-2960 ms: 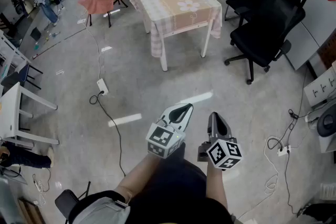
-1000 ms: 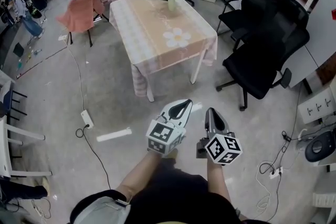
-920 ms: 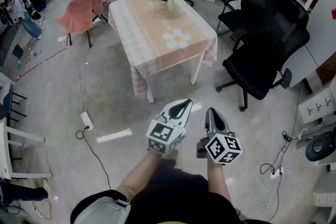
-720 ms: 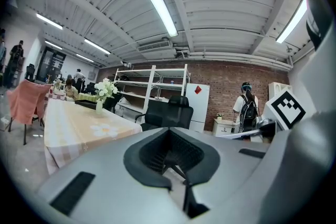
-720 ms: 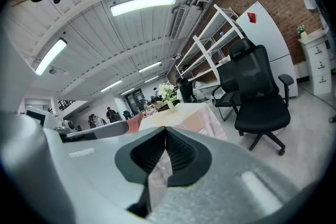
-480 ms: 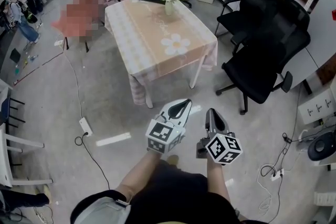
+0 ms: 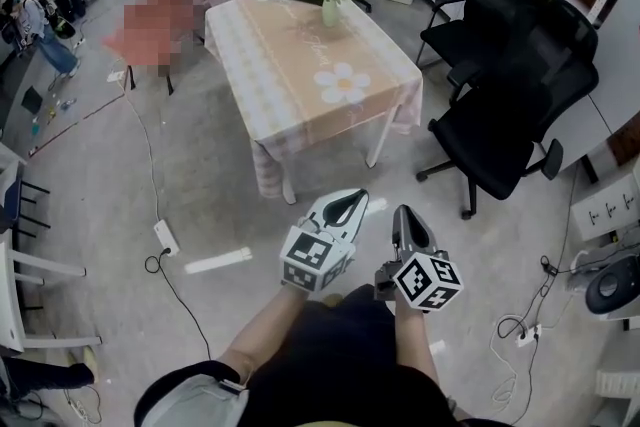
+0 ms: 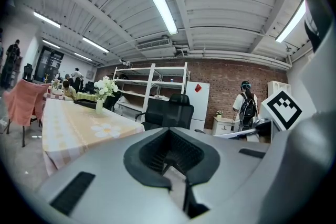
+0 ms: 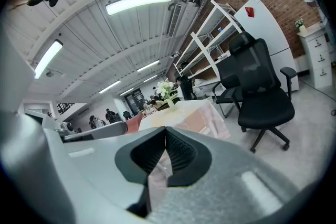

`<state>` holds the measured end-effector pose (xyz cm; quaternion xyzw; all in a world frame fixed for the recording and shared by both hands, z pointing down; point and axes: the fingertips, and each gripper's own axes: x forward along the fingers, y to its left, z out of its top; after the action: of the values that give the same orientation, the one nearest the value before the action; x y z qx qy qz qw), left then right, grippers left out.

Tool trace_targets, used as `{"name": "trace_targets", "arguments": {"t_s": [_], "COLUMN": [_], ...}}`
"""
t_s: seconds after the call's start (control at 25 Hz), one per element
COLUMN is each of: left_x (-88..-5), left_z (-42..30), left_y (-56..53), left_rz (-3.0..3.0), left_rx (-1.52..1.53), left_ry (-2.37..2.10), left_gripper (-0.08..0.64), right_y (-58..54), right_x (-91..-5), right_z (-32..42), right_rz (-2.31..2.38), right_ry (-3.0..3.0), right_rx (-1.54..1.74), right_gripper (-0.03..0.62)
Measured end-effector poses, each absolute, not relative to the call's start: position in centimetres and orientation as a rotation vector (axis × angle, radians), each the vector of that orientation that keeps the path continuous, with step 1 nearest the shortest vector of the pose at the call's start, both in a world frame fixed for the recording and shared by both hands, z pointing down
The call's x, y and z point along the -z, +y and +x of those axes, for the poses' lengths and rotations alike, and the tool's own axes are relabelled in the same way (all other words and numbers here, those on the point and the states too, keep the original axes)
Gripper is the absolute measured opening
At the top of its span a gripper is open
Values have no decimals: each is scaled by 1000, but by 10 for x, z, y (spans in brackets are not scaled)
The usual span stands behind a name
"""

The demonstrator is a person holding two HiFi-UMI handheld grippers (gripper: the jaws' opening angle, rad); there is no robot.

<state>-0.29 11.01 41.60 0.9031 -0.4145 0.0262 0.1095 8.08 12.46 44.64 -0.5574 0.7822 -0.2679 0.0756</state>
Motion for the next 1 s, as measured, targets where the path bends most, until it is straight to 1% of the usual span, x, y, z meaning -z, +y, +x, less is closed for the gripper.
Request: {"name": "trace_targets", "arguments": {"t_s": [0.68, 1.0], "left_x": [-416, -425], "left_z": [-10, -12], "left_y": [119, 109], "left_rz": [2643, 2641], "left_rx": [-93, -106], "left_ry": [-1255, -1261], "left_gripper": [6, 6], "right_y": [131, 115], "right_x": [-446, -453], "right_z": [80, 80], "right_rz": [-1656, -1645], "right_ry": [2335, 2342], "right_rx": [824, 836], "right_gripper": [2, 2]}}
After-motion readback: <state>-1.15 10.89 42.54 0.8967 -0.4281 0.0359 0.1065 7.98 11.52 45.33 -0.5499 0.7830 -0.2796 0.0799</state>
